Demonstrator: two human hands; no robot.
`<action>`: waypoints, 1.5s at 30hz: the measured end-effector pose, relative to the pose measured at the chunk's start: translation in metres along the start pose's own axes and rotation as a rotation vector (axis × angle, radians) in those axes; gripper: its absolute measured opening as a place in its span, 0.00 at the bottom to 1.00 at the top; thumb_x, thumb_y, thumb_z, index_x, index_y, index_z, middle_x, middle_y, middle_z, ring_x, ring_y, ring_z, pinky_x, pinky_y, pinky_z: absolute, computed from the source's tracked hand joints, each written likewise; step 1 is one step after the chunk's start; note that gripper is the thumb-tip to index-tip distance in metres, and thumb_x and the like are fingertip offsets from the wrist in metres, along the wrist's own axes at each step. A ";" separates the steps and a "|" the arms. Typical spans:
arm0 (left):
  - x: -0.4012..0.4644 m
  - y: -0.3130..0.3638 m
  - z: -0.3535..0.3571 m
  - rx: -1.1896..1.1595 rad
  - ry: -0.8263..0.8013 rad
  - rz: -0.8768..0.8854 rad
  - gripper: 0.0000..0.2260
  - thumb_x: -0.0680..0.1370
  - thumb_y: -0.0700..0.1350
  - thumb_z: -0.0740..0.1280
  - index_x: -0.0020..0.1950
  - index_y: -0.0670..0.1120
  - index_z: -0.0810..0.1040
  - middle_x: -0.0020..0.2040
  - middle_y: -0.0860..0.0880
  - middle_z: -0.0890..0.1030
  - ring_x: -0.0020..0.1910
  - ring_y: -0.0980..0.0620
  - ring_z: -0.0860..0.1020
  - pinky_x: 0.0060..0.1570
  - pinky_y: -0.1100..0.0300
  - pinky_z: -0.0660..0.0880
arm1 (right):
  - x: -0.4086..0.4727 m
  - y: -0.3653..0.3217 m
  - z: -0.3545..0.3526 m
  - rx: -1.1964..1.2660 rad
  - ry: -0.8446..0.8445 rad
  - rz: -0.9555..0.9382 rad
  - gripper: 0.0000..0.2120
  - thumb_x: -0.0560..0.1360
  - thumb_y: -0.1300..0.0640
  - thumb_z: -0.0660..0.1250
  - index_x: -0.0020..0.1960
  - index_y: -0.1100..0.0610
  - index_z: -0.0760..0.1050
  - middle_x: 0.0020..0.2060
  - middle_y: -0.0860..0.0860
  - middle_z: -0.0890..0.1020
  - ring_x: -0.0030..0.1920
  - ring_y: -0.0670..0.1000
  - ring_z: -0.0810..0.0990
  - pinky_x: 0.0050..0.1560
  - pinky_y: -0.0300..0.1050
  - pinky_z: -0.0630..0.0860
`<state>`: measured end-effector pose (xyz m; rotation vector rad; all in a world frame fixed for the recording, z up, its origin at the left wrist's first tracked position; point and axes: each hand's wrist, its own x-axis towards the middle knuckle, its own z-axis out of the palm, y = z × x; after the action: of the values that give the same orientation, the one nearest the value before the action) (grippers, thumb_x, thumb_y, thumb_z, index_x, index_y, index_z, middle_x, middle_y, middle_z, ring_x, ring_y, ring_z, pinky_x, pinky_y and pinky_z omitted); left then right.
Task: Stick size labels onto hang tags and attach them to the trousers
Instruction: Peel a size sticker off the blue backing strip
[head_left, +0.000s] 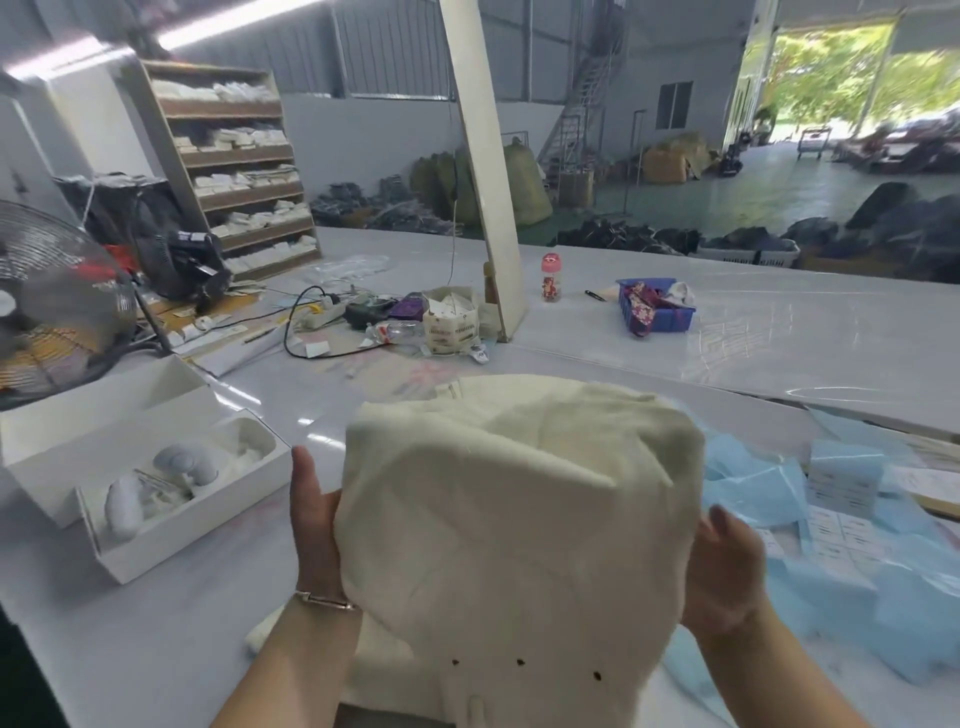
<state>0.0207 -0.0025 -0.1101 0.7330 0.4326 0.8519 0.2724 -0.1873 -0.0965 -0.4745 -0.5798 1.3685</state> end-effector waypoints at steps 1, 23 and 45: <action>-0.003 0.003 0.005 0.029 -0.001 -0.019 0.46 0.57 0.78 0.68 0.60 0.44 0.82 0.58 0.39 0.82 0.58 0.41 0.80 0.56 0.48 0.78 | -0.003 -0.003 0.000 0.020 -0.020 -0.003 0.36 0.71 0.41 0.72 0.69 0.63 0.70 0.68 0.66 0.71 0.65 0.67 0.72 0.71 0.66 0.55; -0.205 -0.039 0.214 0.312 -0.038 0.087 0.26 0.71 0.57 0.70 0.59 0.38 0.81 0.52 0.39 0.84 0.50 0.41 0.83 0.49 0.51 0.81 | -0.224 -0.109 0.029 -0.374 -0.108 0.099 0.34 0.57 0.37 0.79 0.53 0.61 0.83 0.44 0.58 0.85 0.43 0.55 0.85 0.43 0.44 0.81; -0.310 -0.060 0.352 1.123 -0.023 0.185 0.08 0.68 0.42 0.73 0.45 0.43 0.81 0.41 0.47 0.83 0.43 0.47 0.80 0.40 0.56 0.79 | -0.421 -0.221 0.069 -0.577 0.248 -0.488 0.06 0.63 0.64 0.73 0.38 0.55 0.84 0.37 0.55 0.85 0.37 0.54 0.85 0.37 0.47 0.81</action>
<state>0.0822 -0.4196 0.1039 1.8328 0.8430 0.7277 0.3547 -0.6378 0.0504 -0.8870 -0.8217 0.6510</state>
